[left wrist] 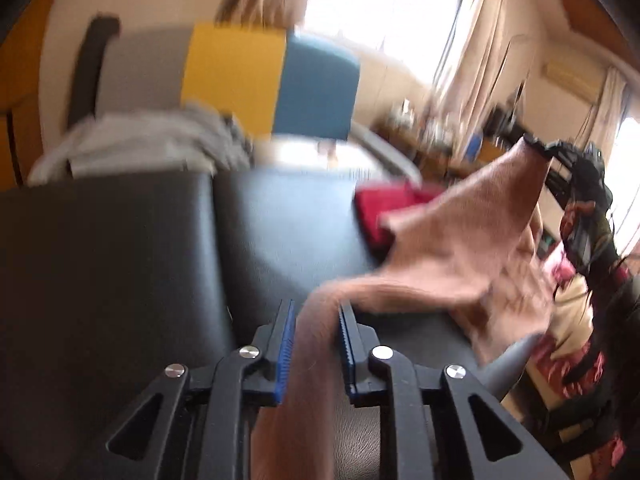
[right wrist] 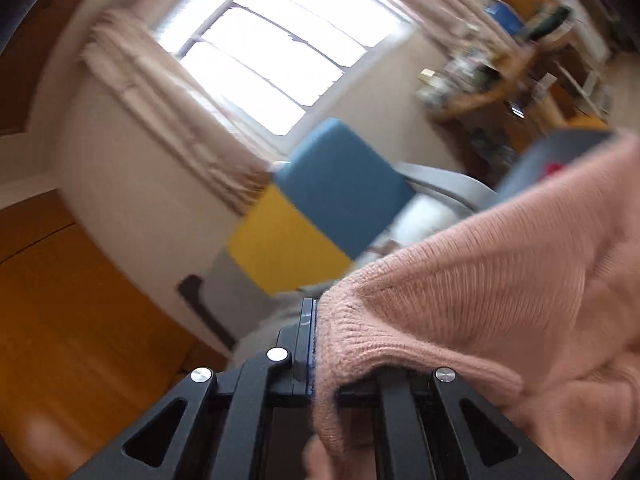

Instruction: Fold clothes

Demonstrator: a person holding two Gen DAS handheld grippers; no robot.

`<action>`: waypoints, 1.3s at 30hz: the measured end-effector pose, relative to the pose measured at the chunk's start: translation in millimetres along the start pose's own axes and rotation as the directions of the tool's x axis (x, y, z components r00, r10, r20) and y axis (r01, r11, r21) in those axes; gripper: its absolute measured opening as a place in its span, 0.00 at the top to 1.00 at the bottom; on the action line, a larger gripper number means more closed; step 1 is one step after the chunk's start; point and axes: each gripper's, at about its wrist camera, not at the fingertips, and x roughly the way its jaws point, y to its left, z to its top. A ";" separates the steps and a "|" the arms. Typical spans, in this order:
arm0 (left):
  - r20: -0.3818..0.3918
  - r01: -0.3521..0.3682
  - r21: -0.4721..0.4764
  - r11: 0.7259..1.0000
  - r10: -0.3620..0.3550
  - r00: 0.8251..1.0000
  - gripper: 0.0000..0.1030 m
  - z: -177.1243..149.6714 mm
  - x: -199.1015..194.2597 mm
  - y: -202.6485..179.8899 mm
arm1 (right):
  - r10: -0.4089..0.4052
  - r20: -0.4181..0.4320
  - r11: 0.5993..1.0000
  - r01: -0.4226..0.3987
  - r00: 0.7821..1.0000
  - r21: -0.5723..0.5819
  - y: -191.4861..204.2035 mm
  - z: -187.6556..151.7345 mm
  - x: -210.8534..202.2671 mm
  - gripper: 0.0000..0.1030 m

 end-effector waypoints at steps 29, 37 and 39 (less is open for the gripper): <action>-0.127 -0.002 -0.150 0.989 -0.017 0.992 0.61 -52.0 -18.3 61.0 | 0.104 -0.695 0.960 -0.254 0.711 -0.117 215.2 -255.9 258.5 0.37; -0.163 -0.004 -0.201 0.980 -0.029 0.986 0.59 -43.9 20.1 78.1 | -0.009 -0.731 0.972 -0.167 0.683 -0.167 99.8 -301.8 188.6 0.27; -0.178 0.001 -0.177 0.984 -0.033 0.984 0.58 -40.2 32.0 73.5 | -0.037 -0.722 0.964 -0.166 0.691 -0.208 83.8 -311.8 155.8 0.23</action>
